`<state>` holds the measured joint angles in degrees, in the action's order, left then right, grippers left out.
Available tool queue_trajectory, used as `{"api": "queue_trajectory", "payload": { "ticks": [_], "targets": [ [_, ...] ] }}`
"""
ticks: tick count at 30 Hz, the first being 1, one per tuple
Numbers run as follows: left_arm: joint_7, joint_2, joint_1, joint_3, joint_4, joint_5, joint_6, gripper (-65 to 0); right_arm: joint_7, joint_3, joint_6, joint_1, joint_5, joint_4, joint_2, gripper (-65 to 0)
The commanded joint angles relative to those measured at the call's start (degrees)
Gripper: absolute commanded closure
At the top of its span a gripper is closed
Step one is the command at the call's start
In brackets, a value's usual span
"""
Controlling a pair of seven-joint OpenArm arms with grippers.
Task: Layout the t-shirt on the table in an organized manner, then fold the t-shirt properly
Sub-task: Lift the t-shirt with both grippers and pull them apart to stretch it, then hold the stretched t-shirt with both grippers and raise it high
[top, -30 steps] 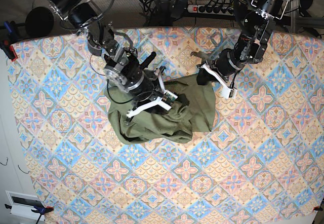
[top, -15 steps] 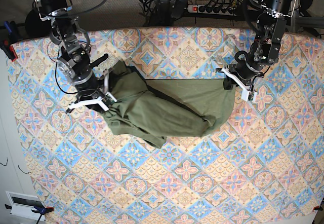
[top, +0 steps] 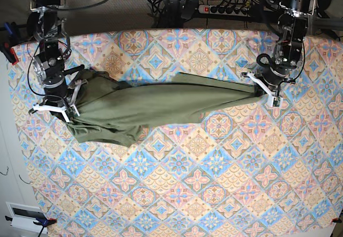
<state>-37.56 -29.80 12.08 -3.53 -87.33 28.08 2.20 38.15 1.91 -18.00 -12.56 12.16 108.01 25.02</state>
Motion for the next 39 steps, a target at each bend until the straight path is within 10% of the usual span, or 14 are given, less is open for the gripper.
{"api": "queue_trajectory", "payload": {
  "ticks": [1,12,24,36,39],
  "targets": [
    [0.15,-0.92,-0.08,1.73,-0.89,-1.57,-0.66,0.0,-0.48,2.26,0.99,0.12,0.72,0.7,0.87,0.0],
    [0.07,-0.92,2.47,3.49,-8.1,-7.64,-0.66,0.0,-0.48,12.81,0.99,-0.15,1.07,0.17,-3.87,-0.8],
    [0.07,-0.66,6.69,3.13,-11.0,-7.81,-0.39,0.0,1.19,14.48,1.34,-0.15,1.24,0.79,-8.36,-25.8],
    [0.07,-0.84,8.28,-2.67,-12.14,-7.9,-0.39,0.0,1.28,-10.04,0.72,13.39,1.07,-0.53,-8.36,-25.8],
    [0.07,-0.84,8.45,-3.28,-12.14,-7.9,-0.39,0.0,1.28,-13.21,-5.52,17.96,1.07,-6.42,-8.36,-25.6]
  ]
}}
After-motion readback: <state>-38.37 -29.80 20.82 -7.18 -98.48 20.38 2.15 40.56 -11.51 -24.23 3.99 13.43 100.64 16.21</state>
